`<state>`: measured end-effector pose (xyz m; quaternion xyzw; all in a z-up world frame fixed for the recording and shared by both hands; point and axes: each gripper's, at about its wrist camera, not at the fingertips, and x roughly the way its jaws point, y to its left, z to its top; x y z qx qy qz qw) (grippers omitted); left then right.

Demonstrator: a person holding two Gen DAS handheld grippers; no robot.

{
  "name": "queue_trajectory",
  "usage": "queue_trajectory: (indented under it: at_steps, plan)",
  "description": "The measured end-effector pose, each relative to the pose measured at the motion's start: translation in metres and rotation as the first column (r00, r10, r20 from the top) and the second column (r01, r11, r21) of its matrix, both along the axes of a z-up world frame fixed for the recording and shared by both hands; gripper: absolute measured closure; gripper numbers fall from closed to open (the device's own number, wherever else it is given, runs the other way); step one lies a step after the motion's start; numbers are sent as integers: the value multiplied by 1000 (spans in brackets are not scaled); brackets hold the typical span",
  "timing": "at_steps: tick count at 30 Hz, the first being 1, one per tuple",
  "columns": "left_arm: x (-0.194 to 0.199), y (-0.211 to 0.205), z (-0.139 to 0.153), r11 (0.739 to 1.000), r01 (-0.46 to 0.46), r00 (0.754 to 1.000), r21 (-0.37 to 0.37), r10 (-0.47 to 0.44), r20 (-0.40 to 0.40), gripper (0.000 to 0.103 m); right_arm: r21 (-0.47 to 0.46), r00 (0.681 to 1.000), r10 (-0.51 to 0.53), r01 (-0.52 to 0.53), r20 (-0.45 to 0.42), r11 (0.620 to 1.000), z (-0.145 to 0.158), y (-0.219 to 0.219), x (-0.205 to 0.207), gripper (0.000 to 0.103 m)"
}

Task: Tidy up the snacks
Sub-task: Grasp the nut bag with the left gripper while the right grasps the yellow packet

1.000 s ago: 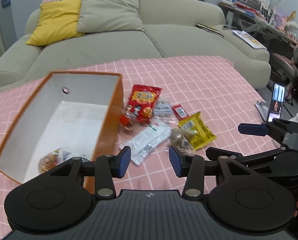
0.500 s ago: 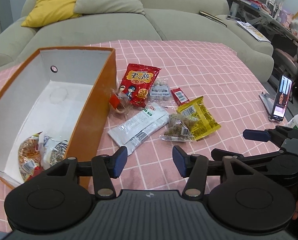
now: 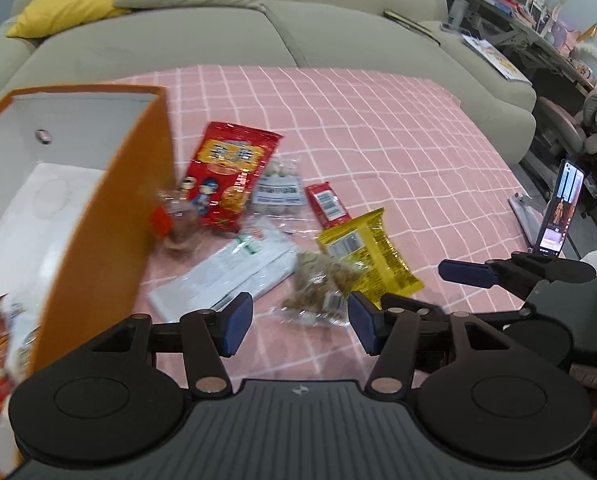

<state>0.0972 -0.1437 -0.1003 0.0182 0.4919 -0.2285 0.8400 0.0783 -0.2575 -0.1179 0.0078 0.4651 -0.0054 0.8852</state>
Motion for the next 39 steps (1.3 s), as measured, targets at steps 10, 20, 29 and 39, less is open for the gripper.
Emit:
queue_trajectory:
  at_steps: [10,20,29,39]
  plan:
    - [31,-40,-39,996,69,994,55,-64,-86,45,35,998,58,-57,-39,998,-22,-17,18,54]
    - [47,-47,-54,994,70,985,88,-55,-162,48,80,995,86,-82,-53,993,-34,-18,31,62]
    - [52,-47,-60,997,45,981,58,-34,-192,58,75,995,84,-80,-45,994,-34,-14,32,73]
    - [39,-36,-42,997,4,987,71,7,-159,71,56,991,132,-131,-15,990,-19,-1,20,97]
